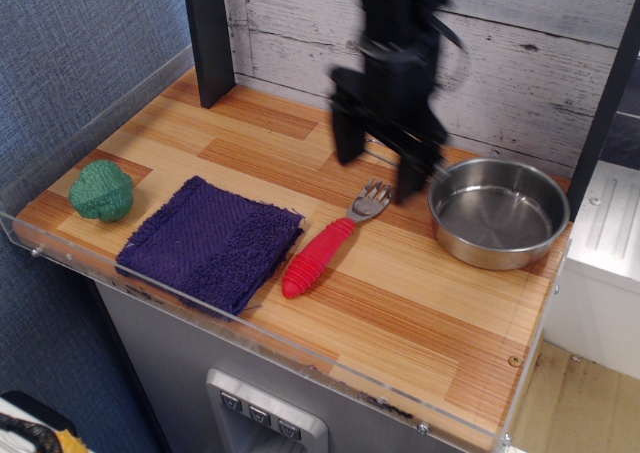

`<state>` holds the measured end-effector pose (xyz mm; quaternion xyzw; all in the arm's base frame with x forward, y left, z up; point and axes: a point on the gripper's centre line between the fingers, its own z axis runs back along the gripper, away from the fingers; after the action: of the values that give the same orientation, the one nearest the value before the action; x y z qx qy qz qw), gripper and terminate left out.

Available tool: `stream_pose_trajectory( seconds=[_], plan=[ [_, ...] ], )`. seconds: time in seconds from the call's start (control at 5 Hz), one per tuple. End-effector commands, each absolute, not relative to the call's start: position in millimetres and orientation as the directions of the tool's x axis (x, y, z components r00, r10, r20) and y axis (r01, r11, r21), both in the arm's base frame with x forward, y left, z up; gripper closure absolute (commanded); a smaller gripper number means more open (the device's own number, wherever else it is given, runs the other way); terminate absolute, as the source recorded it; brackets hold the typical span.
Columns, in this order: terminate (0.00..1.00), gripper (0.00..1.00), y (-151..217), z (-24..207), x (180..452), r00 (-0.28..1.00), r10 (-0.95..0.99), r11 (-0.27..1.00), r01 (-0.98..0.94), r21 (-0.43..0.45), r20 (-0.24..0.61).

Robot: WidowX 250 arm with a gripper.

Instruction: Put the pan on the towel

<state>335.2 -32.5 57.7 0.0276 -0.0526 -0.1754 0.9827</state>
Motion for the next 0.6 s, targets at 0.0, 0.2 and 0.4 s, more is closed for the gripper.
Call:
stream_pose_trajectory(
  seconds=[0.0, 0.2, 0.4],
  plan=[
    [0.00, 0.00, -87.3, 58.8, 347.7, 0.958, -0.236, 0.972, 0.236, 0.022, 0.160],
    [0.00, 0.00, -102.7, 59.4, 347.1, 0.963, -0.210, 0.978, 0.204, 0.052, 0.171],
    [0.00, 0.00, -106.2, 55.9, 346.9, 0.972, -0.164, 0.986, 0.156, 0.056, 0.168]
  ],
)
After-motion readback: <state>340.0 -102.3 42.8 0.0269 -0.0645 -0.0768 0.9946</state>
